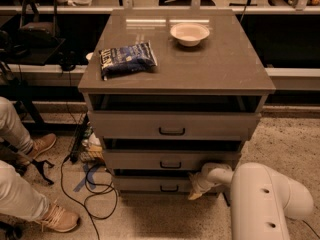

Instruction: Open bottom drawer

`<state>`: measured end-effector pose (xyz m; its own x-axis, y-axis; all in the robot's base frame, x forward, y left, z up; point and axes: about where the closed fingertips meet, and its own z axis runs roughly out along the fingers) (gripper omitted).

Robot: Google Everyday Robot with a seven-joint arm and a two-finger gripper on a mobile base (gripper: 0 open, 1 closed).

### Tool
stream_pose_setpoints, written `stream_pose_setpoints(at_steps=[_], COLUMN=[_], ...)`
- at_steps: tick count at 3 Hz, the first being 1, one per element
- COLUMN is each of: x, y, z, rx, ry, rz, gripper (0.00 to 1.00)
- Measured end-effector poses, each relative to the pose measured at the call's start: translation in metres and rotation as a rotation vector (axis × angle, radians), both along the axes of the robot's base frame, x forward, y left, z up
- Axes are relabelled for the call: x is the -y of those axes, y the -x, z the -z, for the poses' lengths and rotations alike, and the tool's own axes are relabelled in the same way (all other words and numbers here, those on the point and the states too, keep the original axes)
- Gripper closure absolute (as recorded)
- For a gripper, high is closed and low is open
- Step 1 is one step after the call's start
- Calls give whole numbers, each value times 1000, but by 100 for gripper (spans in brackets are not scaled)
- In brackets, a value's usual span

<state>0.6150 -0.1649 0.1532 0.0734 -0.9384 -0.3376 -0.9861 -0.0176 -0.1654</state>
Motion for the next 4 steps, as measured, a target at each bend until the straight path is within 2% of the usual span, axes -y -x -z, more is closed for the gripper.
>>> stream_pose_setpoints(at_steps=[1,2,3,4], x=[0,0,0,-1], y=[0,0,0,2], z=[-2,-4,-4,-2], rx=[0,0,0,-3], ry=[0,0,0,-1], rz=[0,0,0,-1], gripper=[64,95,100,82])
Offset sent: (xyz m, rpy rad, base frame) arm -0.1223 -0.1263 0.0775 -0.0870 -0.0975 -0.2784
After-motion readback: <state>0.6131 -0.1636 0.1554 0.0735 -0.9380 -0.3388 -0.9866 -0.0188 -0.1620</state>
